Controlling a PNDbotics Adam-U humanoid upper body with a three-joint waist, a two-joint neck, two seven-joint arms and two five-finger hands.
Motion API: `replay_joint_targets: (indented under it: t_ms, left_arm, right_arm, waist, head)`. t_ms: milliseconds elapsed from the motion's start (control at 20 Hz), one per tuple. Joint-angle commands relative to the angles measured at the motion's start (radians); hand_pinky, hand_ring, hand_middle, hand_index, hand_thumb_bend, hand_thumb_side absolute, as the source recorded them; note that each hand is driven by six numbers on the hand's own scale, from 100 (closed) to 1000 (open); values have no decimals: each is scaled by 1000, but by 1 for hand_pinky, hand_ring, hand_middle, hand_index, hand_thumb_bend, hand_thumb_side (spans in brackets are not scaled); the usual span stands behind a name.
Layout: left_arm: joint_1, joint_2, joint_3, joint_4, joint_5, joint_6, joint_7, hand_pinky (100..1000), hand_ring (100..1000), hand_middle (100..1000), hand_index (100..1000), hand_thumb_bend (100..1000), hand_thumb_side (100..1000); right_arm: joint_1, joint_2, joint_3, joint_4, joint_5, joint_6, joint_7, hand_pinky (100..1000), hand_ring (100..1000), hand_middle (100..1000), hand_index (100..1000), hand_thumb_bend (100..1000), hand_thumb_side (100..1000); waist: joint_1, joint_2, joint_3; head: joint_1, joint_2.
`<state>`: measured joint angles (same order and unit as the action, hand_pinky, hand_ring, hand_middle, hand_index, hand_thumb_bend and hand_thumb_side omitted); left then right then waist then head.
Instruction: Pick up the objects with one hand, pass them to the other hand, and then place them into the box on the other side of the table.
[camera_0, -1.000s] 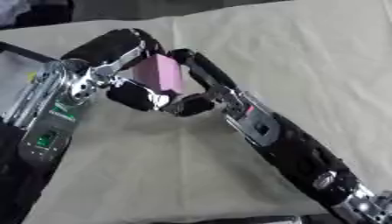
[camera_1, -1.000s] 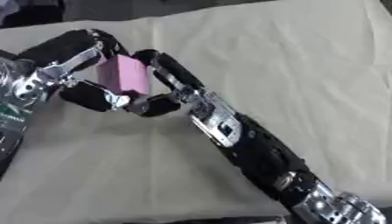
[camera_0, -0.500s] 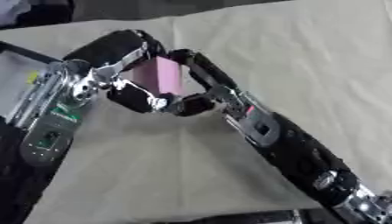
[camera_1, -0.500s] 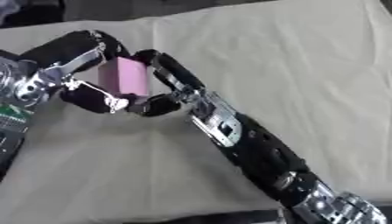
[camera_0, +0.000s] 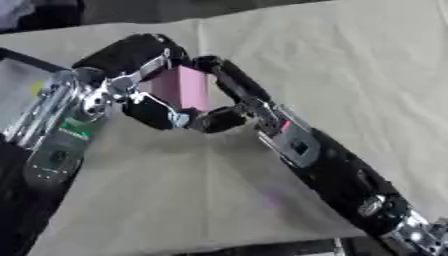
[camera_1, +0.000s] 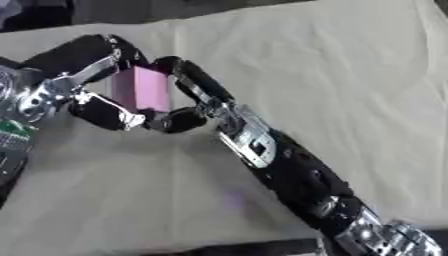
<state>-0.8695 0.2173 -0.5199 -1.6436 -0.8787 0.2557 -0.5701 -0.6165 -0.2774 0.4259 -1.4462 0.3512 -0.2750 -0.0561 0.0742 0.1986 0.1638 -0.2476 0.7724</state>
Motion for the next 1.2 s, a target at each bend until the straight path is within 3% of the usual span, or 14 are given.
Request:
replay_joint_targets:
  t_ms: [50, 300, 600, 950, 1200]
  left_arm:
    - [-16, 11, 20, -28, -21, -1, 11, 690, 606, 503, 402, 197, 100]
    - [-15, 15, 22, -52, -38, -10, -1, 685, 599, 491, 383, 205, 100]
    - [-9, 15, 26, -60, -51, -12, -15, 681, 597, 489, 380, 214, 100]
    - [0, 20, 31, -63, -59, -12, -15, 680, 596, 488, 378, 212, 100]
    - [9, 33, 48, -93, -47, 5, 9, 678, 591, 484, 377, 201, 100]
  right_arm:
    - [-9, -9, 0, -15, 6, 1, -3, 776, 606, 605, 710, 610, 104]
    - [-9, -14, -6, -11, 48, 32, -1, 809, 673, 687, 784, 770, 308]
    - [-3, -19, -13, -9, 105, 63, 2, 828, 730, 761, 860, 805, 423]
    - [2, -33, -23, -8, 126, 82, -14, 833, 745, 782, 879, 810, 439]
    - [4, -47, -29, -15, 115, 94, -24, 830, 738, 774, 869, 813, 342]
  waist:
    - [8, -40, 0]
    - [8, -41, 0]
    - [7, -42, -1]
    - [7, -44, -3]
    - [5, -47, -3]
  head:
    - [3, -2]
    - [4, -2]
    - [11, -2]
    - [30, -2]
    - [44, -2]
